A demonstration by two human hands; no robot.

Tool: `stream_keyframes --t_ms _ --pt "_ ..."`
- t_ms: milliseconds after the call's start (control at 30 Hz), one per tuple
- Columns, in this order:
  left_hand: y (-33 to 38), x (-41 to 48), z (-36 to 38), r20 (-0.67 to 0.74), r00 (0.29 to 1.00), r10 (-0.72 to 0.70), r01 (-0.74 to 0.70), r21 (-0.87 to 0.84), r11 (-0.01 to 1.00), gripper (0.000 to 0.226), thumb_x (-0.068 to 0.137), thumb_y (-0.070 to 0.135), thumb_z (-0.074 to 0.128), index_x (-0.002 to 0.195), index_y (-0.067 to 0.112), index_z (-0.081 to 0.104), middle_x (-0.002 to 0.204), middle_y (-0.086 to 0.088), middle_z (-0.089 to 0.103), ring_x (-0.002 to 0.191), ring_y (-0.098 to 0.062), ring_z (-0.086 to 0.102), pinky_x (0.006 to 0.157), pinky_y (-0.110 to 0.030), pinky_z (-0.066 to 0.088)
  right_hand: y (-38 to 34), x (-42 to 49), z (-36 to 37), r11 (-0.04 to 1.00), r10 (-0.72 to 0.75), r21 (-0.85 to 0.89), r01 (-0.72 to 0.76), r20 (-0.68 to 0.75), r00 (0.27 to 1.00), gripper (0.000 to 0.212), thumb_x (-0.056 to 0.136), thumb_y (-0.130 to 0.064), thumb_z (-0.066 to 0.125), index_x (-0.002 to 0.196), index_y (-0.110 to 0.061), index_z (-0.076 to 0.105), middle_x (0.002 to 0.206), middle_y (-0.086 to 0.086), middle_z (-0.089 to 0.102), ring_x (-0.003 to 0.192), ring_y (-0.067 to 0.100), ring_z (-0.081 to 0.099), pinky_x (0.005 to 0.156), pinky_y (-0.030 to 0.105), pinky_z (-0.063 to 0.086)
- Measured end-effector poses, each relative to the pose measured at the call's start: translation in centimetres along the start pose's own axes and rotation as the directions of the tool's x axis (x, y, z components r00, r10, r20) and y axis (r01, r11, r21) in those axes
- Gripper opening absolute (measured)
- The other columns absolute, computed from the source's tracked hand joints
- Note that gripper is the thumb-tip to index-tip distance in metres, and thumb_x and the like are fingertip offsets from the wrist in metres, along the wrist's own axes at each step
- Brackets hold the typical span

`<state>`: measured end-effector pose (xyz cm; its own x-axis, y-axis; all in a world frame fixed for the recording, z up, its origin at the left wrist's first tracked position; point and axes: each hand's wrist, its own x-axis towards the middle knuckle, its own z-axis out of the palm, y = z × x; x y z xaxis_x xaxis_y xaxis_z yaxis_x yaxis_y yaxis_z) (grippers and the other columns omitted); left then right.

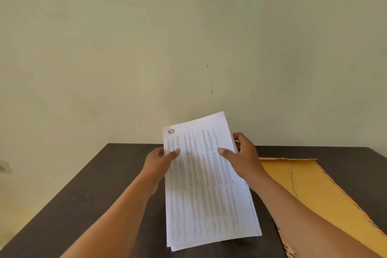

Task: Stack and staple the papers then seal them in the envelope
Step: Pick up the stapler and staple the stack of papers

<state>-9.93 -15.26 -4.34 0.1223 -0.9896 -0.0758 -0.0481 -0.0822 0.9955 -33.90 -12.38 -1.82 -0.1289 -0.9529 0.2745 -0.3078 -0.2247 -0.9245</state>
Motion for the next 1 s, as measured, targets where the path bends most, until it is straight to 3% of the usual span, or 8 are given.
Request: stream_keyframes --t_ms 133,267,400,500,600,700,833,1000 --pt "2.6 -0.4 -0.9 0.159 0.985 0.072 -0.058 -0.090 0.994 0.054 0.083 0.040 0.078 0.129 0.017 0.060 0.120 -0.001 0.073 0.110 -0.023 0.068 0.091 -0.041 0.054 -2.7 0.4 -1.6 0.995 -0.088 0.042 0.088 -0.008 0.996 0.017 0.091 -0.019 0.075 0.100 -0.021 0.060 0.103 -0.004 0.072 0.092 0.012 0.071 0.071 0.024 0.058" --pt "4.0 -1.2 -0.3 0.256 0.961 0.108 -0.056 -0.204 0.977 0.042 0.088 0.030 0.072 0.126 0.014 0.065 0.116 -0.006 0.075 0.109 -0.030 0.070 0.098 -0.055 0.052 -3.6 0.4 -2.4 0.992 -0.111 0.059 0.111 0.004 0.994 0.018 0.090 -0.020 0.075 0.102 -0.021 0.061 0.105 -0.002 0.073 0.093 0.014 0.073 0.075 0.030 0.060" --pt "5.0 -1.8 1.1 0.101 0.980 0.172 -0.145 -0.237 0.961 0.030 0.090 0.029 0.072 0.114 0.011 0.071 0.103 -0.008 0.078 0.096 -0.029 0.075 0.089 -0.053 0.057 -2.7 0.2 -2.5 0.990 -0.064 0.121 0.073 -0.077 0.995 0.028 0.089 -0.017 0.077 0.111 -0.019 0.060 0.109 -0.003 0.072 0.099 0.013 0.070 0.074 0.024 0.057" --pt "4.4 -2.8 2.8 -0.029 0.964 0.264 -0.265 -0.153 0.952 0.020 0.092 0.034 0.070 0.106 0.020 0.072 0.094 0.002 0.079 0.084 -0.016 0.077 0.073 -0.036 0.062 -1.6 -0.5 -1.9 0.982 0.024 0.191 0.008 -0.166 0.986 0.037 0.088 -0.017 0.077 0.119 -0.018 0.056 0.111 -0.001 0.069 0.101 0.016 0.069 0.071 0.021 0.053" --pt "2.9 -3.8 4.4 -0.094 0.936 0.338 -0.345 -0.069 0.936 0.019 0.095 0.039 0.064 0.107 0.025 0.069 0.094 0.005 0.078 0.082 -0.011 0.076 0.064 -0.026 0.060 -0.6 -1.3 -1.0 0.971 0.102 0.233 -0.046 -0.231 0.968 0.026 0.094 -0.012 0.067 0.117 -0.015 0.056 0.109 0.001 0.068 0.093 0.013 0.065 0.065 0.020 0.047" --pt "2.0 -4.4 5.2 -0.149 0.913 0.380 -0.388 -0.025 0.921 0.020 0.098 0.041 0.059 0.110 0.027 0.065 0.097 0.007 0.075 0.086 -0.010 0.074 0.066 -0.027 0.060 0.1 -1.8 -0.4 0.981 0.104 0.186 -0.058 -0.247 0.963 0.014 0.097 -0.007 0.055 0.109 -0.013 0.058 0.107 0.001 0.068 0.087 0.012 0.064 0.063 0.021 0.046" --pt "1.6 -5.3 5.6 -0.204 0.877 0.434 -0.421 0.107 0.901 0.011 0.098 0.039 0.058 0.103 0.029 0.059 0.095 0.011 0.070 0.081 -0.003 0.070 0.053 -0.012 0.052 0.5 -1.8 -0.3 0.995 0.050 0.092 -0.028 -0.248 0.967 0.016 0.099 -0.006 0.049 0.109 -0.013 0.059 0.112 0.001 0.069 0.087 0.014 0.067 0.059 0.019 0.048" --pt "2.0 -5.5 5.1 -0.234 0.854 0.465 -0.439 0.155 0.885 0.020 0.098 0.039 0.059 0.100 0.020 0.054 0.091 0.008 0.068 0.074 -0.006 0.069 0.052 -0.015 0.054 0.7 -1.3 -1.1 1.000 0.028 0.005 -0.027 -0.235 0.971 0.014 0.102 -0.009 0.049 0.114 -0.015 0.054 0.117 0.004 0.067 0.090 0.011 0.066 0.057 0.014 0.047"
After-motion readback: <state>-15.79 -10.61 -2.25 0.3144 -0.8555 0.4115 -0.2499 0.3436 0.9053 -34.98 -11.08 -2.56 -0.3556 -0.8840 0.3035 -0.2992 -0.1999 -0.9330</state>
